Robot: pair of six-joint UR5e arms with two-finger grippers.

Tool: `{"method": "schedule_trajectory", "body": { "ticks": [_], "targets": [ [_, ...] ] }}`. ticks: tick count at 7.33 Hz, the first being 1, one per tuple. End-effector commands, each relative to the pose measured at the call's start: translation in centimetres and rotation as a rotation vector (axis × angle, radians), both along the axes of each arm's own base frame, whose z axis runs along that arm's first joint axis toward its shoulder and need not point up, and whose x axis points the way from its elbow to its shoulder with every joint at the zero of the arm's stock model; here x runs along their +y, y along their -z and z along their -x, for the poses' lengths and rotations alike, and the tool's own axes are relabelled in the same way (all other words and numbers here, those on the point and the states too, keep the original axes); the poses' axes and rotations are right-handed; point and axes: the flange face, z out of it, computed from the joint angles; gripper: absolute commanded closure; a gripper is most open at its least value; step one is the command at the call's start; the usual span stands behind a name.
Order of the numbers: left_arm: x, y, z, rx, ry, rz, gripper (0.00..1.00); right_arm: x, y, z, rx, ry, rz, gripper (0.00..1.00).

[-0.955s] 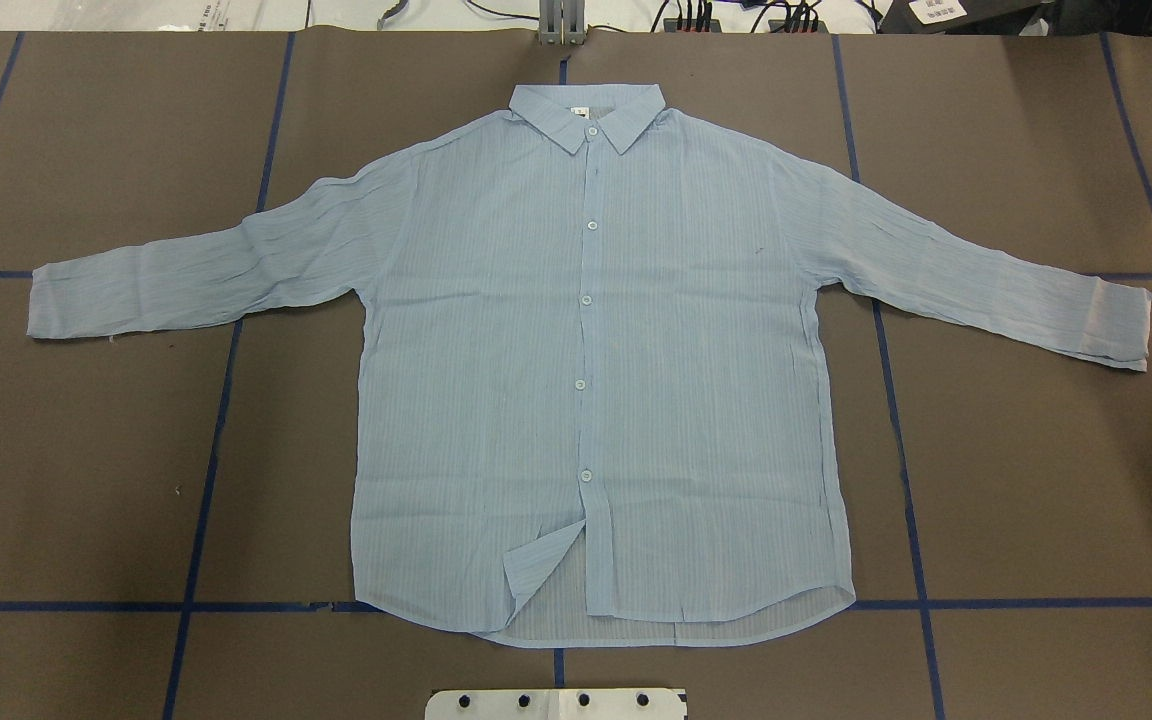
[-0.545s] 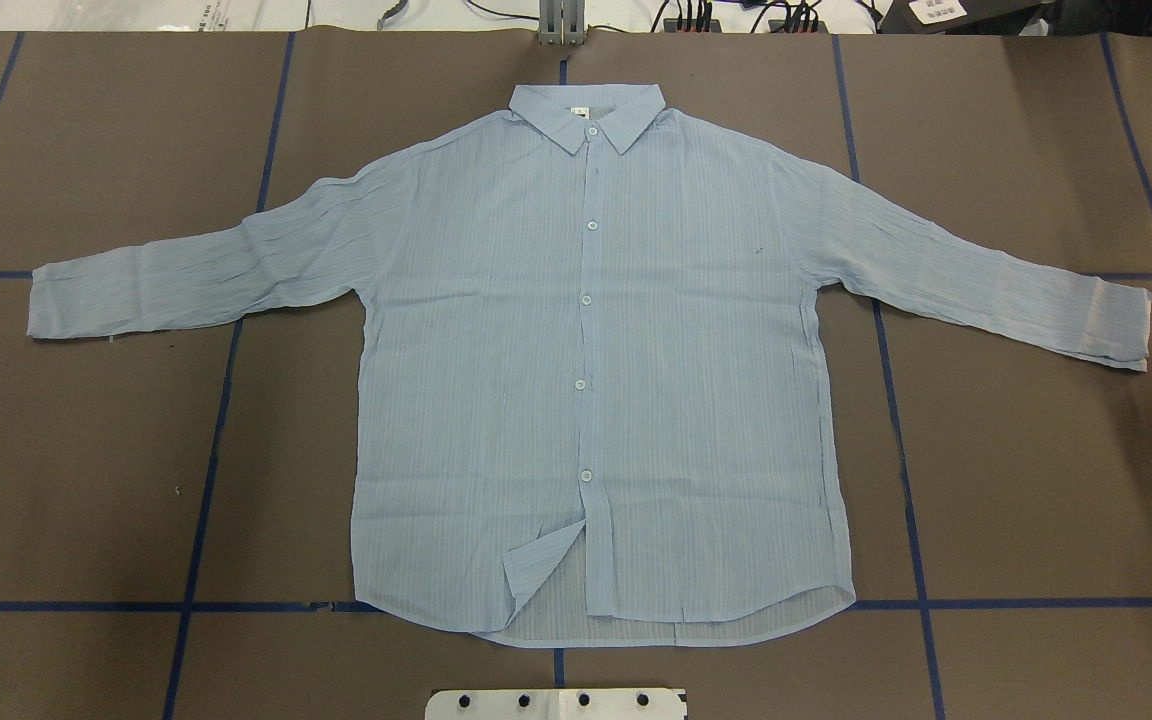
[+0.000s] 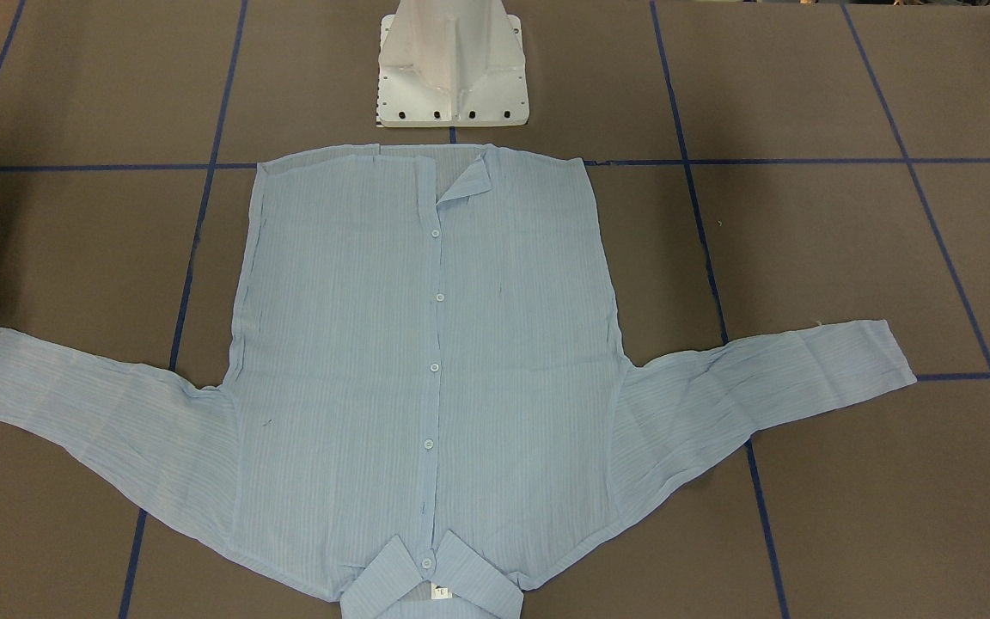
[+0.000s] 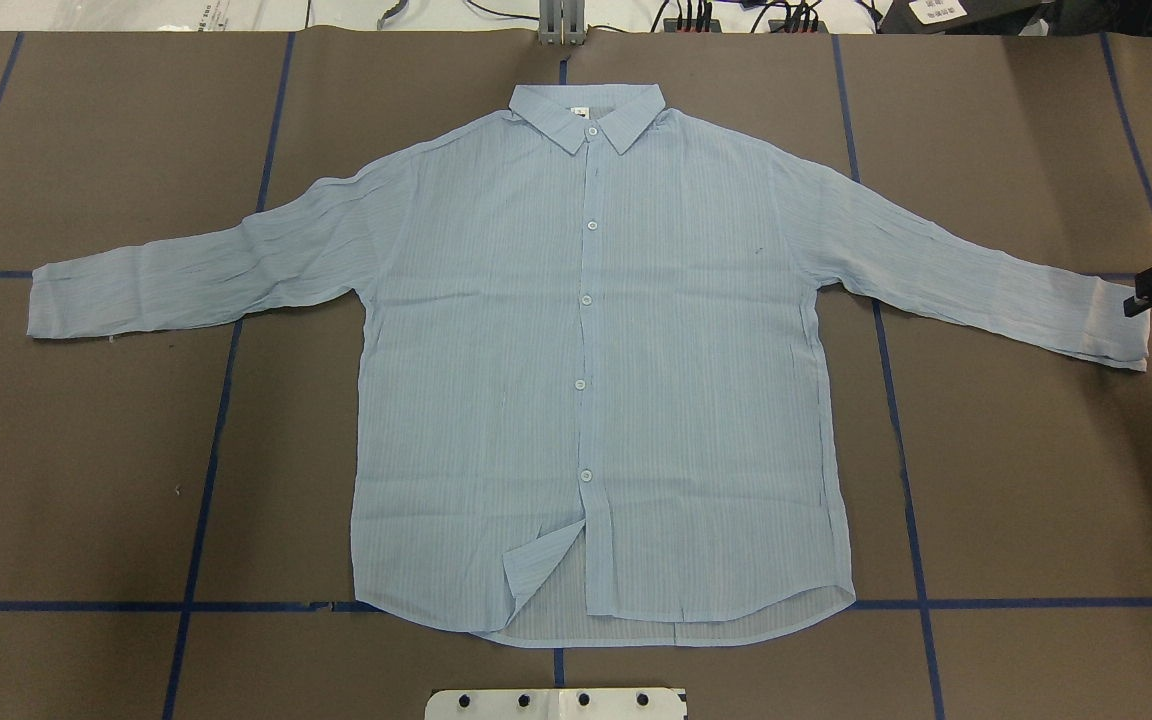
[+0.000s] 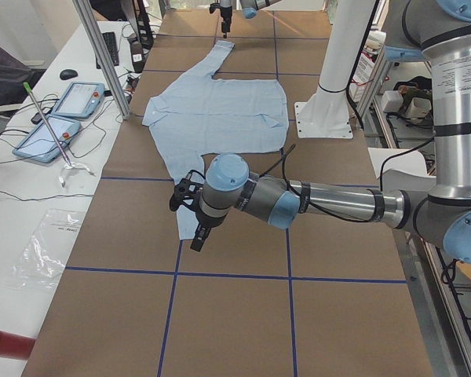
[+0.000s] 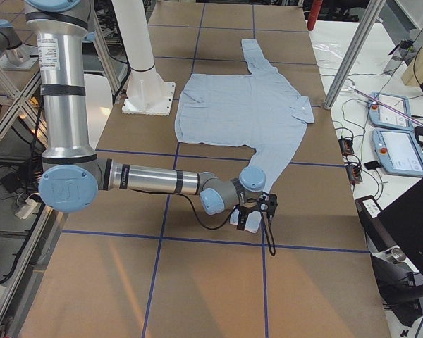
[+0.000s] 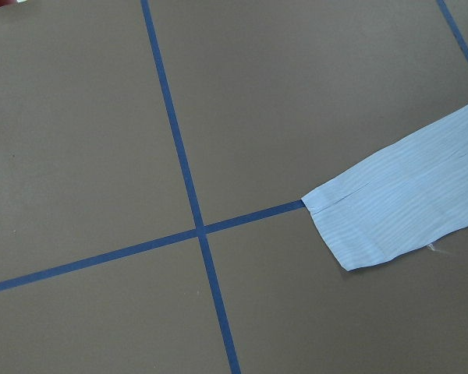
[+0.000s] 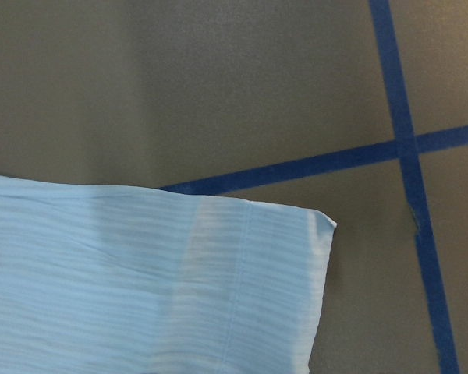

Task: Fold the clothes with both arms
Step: 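Move the right gripper down to the cuff of the nearest sleeve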

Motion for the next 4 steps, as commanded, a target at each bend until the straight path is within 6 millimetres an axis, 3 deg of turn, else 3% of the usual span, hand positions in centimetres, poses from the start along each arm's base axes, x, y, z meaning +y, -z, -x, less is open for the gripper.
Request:
{"method": "schedule_trajectory", "body": {
  "ticks": [1,2,4],
  "targets": [
    [0.00,0.00,0.00,0.000,0.000,0.000,0.00,-0.03,-0.77,1.17,0.011,0.008,0.020,0.04],
    [0.00,0.00,0.00,0.000,0.000,0.000,0.00,0.09,-1.61,1.22,0.016,0.010,0.036,0.06],
    [0.01,0.08,0.00,-0.001,-0.001,-0.003,0.00,-0.43,-1.21,1.85,0.013,-0.019,0.069,0.08]
  ]
}}
